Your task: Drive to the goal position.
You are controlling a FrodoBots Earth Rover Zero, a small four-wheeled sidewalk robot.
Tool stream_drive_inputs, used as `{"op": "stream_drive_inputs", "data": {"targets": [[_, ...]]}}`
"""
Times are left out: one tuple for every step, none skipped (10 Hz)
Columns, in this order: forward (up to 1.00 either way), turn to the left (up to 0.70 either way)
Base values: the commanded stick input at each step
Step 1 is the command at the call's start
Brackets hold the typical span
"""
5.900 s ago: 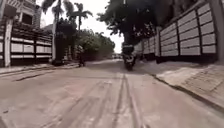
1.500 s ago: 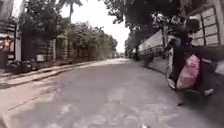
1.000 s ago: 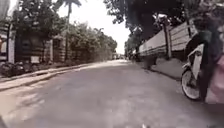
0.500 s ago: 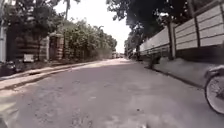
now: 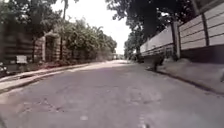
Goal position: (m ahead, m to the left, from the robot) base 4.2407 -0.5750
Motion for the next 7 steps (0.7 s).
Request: {"op": "stream_drive_inputs", "data": {"targets": [[1.00,0.00],[1.00,0.00],[1.00,0.00],[1.00,0.00],[1.00,0.00],[1.00,0.00],[1.00,-0.19]]}}
